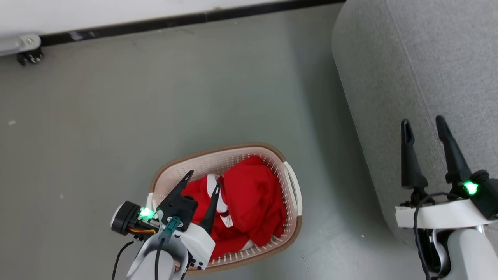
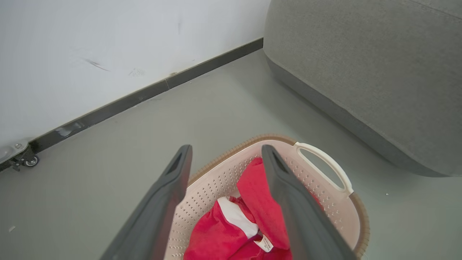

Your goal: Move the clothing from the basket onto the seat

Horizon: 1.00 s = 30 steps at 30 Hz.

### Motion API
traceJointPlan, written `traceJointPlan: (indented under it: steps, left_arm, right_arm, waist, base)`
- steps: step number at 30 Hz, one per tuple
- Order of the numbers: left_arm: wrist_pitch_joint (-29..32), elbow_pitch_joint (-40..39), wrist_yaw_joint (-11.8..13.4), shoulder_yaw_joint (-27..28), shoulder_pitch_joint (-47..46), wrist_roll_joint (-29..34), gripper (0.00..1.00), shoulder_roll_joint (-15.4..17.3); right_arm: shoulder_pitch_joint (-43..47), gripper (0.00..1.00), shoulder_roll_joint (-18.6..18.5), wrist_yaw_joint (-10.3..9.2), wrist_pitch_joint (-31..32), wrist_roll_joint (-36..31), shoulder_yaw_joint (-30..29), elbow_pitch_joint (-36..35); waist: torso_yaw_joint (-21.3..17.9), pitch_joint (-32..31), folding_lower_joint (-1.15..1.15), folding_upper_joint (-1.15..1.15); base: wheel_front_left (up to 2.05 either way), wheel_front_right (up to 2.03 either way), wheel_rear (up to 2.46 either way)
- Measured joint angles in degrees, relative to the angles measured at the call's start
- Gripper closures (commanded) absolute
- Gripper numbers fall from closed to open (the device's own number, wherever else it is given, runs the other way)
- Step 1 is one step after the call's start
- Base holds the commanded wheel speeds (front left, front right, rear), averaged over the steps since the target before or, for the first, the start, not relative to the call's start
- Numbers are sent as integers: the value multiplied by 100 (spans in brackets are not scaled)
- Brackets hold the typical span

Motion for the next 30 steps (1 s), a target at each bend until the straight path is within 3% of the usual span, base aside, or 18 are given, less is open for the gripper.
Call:
traceJointPlan:
  steps: [30]
  left_arm:
    - [8, 1055, -263, -29, -981, -70, 0, -113]
  right_arm:
    - [-1347, 0, -8, 0, -74, 190, 441, -100]
  waist:
    - [-560, 1459, 0, 0]
  base:
    - [0, 0, 0]
